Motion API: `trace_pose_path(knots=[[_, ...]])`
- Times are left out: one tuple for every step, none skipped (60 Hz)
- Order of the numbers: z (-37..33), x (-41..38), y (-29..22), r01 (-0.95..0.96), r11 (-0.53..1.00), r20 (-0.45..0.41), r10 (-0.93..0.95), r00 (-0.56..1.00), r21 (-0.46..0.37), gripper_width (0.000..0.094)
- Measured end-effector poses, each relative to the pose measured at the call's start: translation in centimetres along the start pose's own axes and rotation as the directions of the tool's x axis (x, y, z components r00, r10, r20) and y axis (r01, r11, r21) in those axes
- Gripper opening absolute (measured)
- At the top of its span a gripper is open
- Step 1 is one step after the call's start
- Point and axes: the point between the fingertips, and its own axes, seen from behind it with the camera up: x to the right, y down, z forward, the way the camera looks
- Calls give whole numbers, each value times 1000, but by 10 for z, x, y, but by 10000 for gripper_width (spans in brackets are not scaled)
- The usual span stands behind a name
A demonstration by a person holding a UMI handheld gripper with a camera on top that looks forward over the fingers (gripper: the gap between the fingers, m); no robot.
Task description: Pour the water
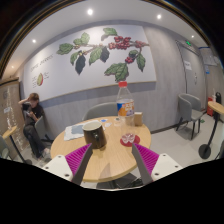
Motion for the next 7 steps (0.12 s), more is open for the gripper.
trace_pose_path(knots=[[-5, -3, 4, -7, 1000, 5, 7, 1000, -8, 845], [-10, -5, 8, -14, 1000, 10, 14, 1000, -14, 846], [-14, -7, 11, -20, 1000, 13, 21, 1000, -17, 849], [-17, -9, 13, -25, 999, 16, 25, 1000, -20, 849], [-17, -15, 12, -29, 999, 15, 29, 999, -20, 847], [-21, -14, 16, -32, 999, 18, 32, 999, -16, 848], [-24, -15, 17, -36, 999, 17, 36, 999, -13, 848]])
